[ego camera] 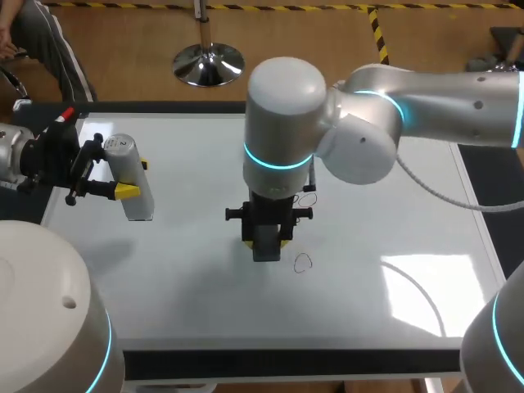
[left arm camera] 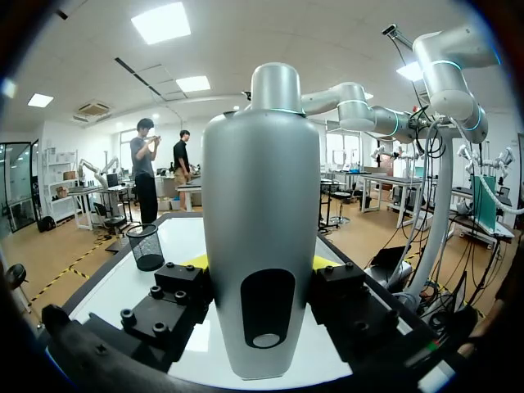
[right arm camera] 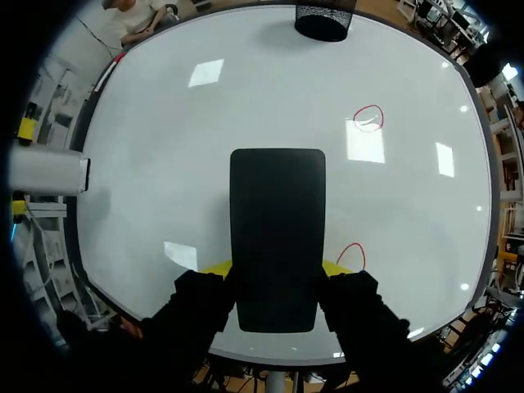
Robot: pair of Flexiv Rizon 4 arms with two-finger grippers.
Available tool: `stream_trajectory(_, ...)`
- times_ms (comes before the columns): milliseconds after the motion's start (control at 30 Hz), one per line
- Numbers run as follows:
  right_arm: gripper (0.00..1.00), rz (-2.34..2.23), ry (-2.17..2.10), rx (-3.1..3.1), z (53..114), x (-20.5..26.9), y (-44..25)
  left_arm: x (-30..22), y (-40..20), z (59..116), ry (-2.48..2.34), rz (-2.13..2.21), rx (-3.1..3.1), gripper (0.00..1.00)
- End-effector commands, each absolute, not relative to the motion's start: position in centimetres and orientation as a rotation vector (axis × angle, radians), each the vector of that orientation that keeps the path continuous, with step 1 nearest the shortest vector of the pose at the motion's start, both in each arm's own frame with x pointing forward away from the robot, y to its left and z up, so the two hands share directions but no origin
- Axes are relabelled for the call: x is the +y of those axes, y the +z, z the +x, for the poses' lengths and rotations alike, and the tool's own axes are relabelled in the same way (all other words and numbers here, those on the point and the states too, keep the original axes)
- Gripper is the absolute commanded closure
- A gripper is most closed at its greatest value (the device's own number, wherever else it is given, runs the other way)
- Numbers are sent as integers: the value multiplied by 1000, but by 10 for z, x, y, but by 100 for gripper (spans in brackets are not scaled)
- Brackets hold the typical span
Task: Pick up the inspection probe, press it on each red-marked spot on the whiteboard one by one, put down the probe, pick up the eraser, and wipe off all the red marks.
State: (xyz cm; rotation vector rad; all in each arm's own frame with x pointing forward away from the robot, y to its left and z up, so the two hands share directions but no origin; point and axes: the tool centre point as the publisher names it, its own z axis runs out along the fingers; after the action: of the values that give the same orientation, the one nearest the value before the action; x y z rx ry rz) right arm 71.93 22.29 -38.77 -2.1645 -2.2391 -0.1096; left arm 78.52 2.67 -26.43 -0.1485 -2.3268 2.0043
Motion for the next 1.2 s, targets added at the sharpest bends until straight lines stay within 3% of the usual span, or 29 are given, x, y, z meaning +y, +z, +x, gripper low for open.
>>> stream_trajectory(33, 100, -2167, -83, -2243, 726, 238, -395, 27, -263, 785, 2006, -151, -2328, 100)
stream_trajectory(1200, 100, -2114, -122, -2151, 758, 271, -416, 27, -263, 785, 2006, -151, -2328, 100)
